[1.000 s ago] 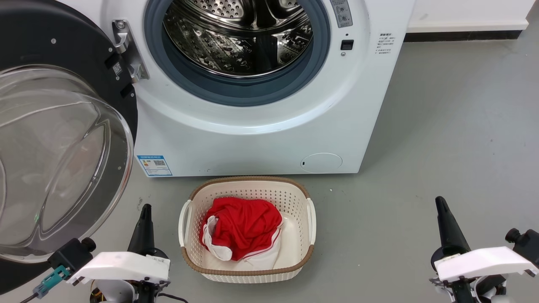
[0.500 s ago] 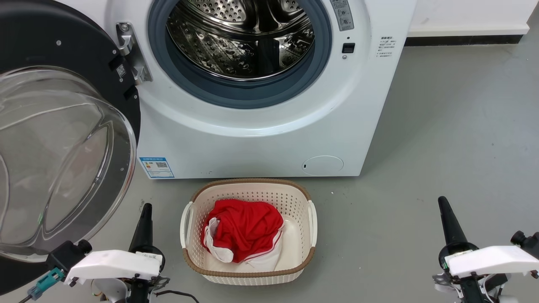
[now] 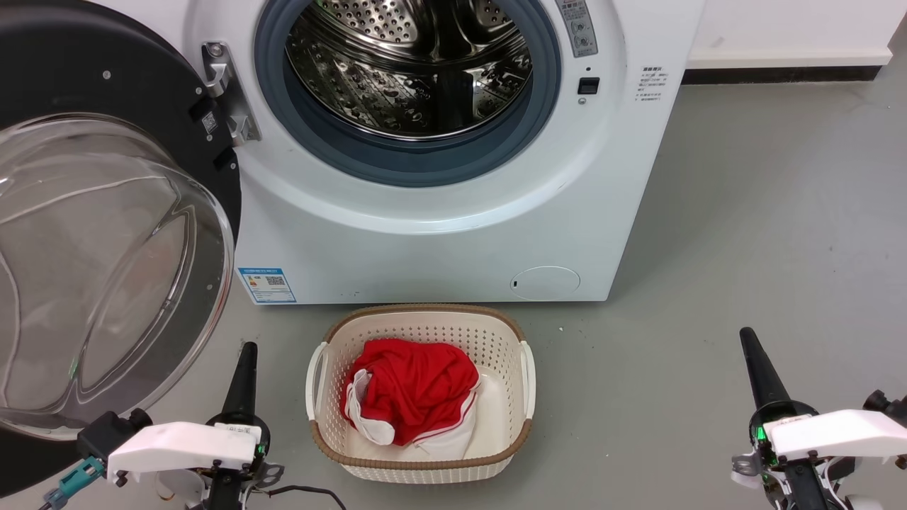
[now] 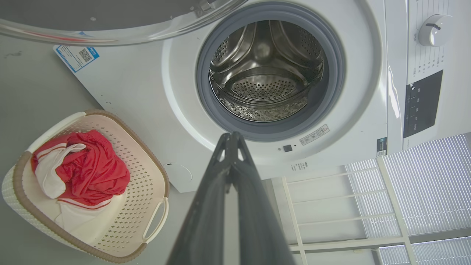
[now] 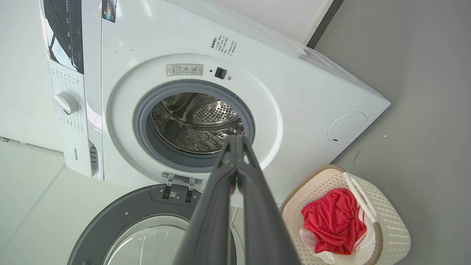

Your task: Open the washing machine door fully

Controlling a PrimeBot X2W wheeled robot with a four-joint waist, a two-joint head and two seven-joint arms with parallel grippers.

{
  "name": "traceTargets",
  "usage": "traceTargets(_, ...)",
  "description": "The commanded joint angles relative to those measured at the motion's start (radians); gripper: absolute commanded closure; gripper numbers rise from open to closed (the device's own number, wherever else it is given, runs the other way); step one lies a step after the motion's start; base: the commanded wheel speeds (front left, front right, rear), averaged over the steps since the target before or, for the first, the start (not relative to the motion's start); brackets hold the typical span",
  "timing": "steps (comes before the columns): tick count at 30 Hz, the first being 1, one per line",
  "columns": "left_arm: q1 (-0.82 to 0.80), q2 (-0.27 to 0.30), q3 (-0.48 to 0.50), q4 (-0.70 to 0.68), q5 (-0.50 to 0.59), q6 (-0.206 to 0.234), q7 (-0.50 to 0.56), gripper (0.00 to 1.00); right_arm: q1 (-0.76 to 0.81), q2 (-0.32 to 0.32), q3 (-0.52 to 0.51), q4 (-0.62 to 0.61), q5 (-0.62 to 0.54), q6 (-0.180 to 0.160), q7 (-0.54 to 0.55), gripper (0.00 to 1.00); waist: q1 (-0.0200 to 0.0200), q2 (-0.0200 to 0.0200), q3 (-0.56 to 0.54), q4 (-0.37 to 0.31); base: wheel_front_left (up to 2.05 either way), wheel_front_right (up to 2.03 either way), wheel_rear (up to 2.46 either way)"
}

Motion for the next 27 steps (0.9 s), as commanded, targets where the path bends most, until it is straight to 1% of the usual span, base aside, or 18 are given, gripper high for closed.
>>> traceTargets(1,-0.019,0.001,0.006,-0.003,-0.029,-0.004,0.007,1.00,-0.018,-0.005,-0.005,-0.004,0.031,0.000,0.007,1.00,-0.0001,0.0000,-0.001,0.001,0.00,0.00,0.00)
traceTargets(27,-0.026,-0.001,0.022,0.013,-0.248,-0.023,0.063,1.00,-0.031,-0.001,-0.031,0.012,0.246,0.000,0.063,1.00,-0.0001,0.0000,-0.019,0.009,0.00,0.00,0.00)
